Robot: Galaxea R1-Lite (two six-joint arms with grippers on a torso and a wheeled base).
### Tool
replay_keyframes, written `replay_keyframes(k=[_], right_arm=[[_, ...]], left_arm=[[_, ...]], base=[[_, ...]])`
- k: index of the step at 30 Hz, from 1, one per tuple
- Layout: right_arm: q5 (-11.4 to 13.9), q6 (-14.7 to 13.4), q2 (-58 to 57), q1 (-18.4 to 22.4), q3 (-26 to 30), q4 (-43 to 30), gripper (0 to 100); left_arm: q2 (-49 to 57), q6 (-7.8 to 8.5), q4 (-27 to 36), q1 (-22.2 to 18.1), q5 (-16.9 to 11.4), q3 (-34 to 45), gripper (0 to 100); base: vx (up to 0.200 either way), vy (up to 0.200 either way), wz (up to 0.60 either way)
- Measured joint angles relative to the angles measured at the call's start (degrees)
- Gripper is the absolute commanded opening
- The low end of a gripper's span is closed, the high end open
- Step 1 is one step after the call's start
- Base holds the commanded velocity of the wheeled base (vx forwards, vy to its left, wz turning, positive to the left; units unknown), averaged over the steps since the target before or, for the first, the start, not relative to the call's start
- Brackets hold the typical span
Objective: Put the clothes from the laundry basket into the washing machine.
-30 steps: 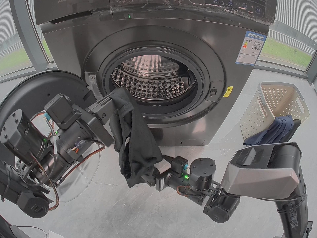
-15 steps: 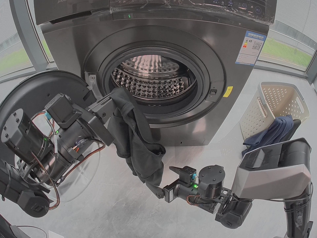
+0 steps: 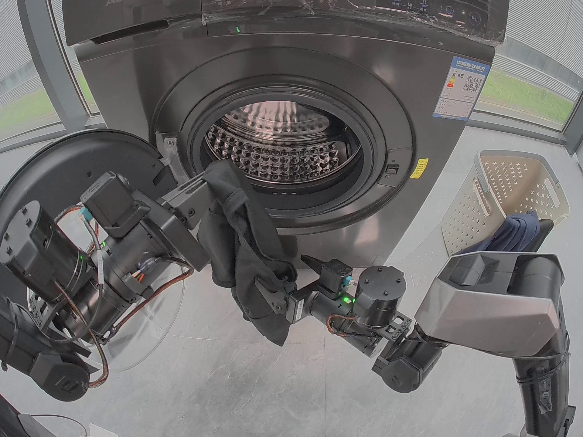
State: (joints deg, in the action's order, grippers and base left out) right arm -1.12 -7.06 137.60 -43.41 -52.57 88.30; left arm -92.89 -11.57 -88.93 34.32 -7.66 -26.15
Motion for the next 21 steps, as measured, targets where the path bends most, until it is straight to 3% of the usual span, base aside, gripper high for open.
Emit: replay_keyframes(k=[10,14,21], right_arm=[[0.2,0.4,6.1,0.4,-11.0,-0.5,100],[1.6,-0.2,8.5,0.3,-15.4,-0.1,100],[2.4,-0.4,11.9,-0.9,-19.8,-0.2,100]], left_arm=[[0.8,-0.04,0.0,1.1,-0.1,0.1,0],[0.9,-0.02,-0.1,1.5,-0.3,0.2,0],[1.0,-0.02,0.0,1.7,-0.4,0.4,0]], base=[[0.000,0.000,0.00],[0.000,0.000,0.00],[0.000,0.000,0.00]])
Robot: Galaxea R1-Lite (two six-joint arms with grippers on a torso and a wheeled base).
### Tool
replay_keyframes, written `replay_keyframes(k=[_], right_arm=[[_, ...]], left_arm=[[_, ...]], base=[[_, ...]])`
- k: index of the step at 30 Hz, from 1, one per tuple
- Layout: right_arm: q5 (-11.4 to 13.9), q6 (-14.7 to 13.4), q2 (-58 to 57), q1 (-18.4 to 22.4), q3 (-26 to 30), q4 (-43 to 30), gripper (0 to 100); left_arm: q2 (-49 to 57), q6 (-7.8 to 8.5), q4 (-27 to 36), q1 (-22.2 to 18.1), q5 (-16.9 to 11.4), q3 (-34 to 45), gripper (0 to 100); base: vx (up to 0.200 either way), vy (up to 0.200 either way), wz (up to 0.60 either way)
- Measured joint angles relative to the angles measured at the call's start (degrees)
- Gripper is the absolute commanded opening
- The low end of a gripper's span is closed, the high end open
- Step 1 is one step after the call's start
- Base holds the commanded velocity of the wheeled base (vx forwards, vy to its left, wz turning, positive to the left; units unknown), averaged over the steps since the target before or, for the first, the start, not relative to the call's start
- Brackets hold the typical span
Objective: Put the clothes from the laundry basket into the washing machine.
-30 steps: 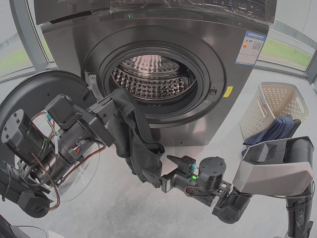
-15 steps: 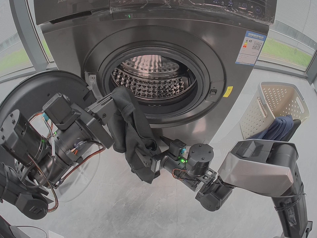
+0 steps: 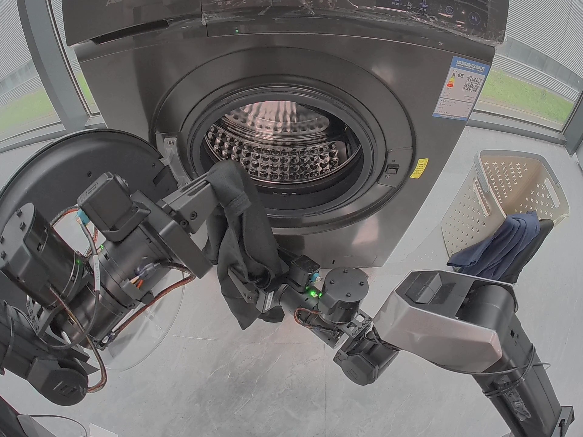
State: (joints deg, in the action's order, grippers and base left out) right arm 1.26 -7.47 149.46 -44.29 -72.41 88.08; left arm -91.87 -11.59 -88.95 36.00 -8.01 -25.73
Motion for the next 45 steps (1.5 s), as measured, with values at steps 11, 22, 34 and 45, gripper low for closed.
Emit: replay_keyframes(k=[11,22,34,45], right_arm=[[-1.5,-0.3,2.6,0.7,-3.1,0.2,0],[-2.9,-0.7,-3.4,5.6,2.7,0.2,0],[-2.5,-0.6,-15.6,10.6,13.1,0.3,0],[-2.5,-0.5,-20.4,9.1,15.7,0.2,0]], left_arm=[[0.0,0.00,0.0,-0.2,0.1,-0.1,0],[-0.8,0.62,0.0,-4.1,0.3,-0.4,0],[-7.8,5.25,0.1,-9.1,0.4,3.4,0],[-15.4,10.80,0.0,-10.7,-3.6,10.9,0]], base=[[0.000,0.000,0.00],[0.000,0.000,0.00],[0.000,0.000,0.00],[0.000,0.000,0.00]])
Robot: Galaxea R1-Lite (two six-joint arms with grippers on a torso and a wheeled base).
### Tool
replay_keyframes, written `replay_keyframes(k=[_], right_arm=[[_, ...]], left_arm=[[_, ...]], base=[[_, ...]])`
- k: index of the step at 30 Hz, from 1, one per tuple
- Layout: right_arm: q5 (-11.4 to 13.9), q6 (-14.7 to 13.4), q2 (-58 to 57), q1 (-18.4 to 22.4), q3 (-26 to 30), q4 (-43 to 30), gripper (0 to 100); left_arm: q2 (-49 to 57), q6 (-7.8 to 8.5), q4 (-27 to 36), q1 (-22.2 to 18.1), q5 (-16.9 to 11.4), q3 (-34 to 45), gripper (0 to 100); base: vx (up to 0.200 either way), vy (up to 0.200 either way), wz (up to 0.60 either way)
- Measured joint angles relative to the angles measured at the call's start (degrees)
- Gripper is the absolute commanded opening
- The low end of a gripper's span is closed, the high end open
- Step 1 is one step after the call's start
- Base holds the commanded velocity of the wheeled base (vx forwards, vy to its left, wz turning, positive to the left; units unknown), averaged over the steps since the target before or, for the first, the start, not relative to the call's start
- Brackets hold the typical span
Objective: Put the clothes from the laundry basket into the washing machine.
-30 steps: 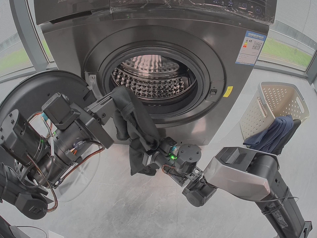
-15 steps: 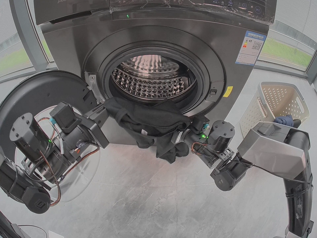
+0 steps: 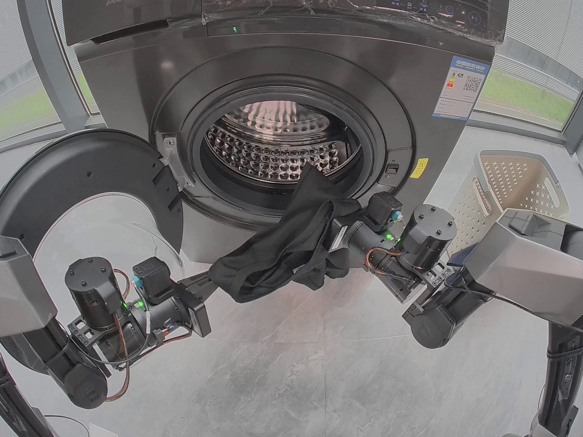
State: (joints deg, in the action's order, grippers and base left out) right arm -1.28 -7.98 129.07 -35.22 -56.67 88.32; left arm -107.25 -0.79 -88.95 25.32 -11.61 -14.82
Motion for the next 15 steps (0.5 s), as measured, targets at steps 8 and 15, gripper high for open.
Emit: replay_keyframes(k=[8,15], right_arm=[[-0.1,0.1,-0.7,-0.8,0.0,0.0,0],[-0.2,0.2,-0.9,-1.1,-0.4,0.0,0]], left_arm=[[-2.2,-0.16,0.0,-0.2,-0.6,2.2,100],[-3.9,3.41,0.0,0.7,-3.9,8.7,100]], base=[[0.000,0.000,0.00],[0.000,0.000,0.00]])
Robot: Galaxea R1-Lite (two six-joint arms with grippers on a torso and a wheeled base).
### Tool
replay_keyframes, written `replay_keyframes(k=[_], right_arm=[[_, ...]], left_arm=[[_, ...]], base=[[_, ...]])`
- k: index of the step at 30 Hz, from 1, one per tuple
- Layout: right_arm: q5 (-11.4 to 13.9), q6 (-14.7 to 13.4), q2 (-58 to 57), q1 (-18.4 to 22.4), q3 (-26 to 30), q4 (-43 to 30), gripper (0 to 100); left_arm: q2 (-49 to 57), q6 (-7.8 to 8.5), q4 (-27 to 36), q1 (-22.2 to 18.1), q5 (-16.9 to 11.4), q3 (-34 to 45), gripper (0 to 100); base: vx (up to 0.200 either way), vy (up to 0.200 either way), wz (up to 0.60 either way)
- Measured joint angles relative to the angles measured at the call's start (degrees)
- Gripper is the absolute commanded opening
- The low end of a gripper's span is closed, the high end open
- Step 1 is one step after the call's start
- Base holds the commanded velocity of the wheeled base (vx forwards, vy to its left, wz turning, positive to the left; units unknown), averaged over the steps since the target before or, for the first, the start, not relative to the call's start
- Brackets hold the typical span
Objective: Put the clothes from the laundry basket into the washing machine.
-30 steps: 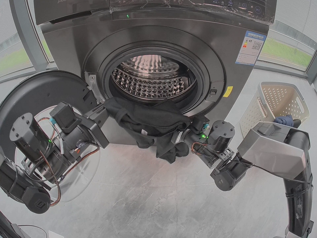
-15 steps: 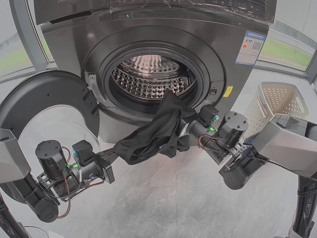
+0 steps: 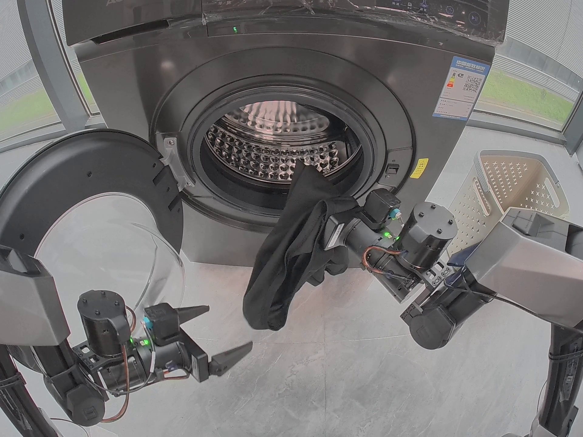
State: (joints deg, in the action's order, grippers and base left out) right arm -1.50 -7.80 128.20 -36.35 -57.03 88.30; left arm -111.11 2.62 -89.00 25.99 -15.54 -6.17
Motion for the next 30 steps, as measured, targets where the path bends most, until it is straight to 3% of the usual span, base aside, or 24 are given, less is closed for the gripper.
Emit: replay_keyframes(k=[3,7,30], right_arm=[[-0.1,0.0,-0.1,-0.5,0.0,0.0,0],[-0.2,0.0,-0.1,-1.3,-0.1,0.0,0],[-1.1,-0.2,0.4,-5.8,-0.9,0.0,0]], left_arm=[[-0.9,1.32,0.0,0.5,-1.1,2.2,100],[-1.4,1.18,0.0,1.1,-1.1,1.1,100],[-14.3,-1.28,0.1,5.2,2.2,-30.9,100]], base=[[0.000,0.000,0.00],[0.000,0.000,0.00],[0.000,0.000,0.00]])
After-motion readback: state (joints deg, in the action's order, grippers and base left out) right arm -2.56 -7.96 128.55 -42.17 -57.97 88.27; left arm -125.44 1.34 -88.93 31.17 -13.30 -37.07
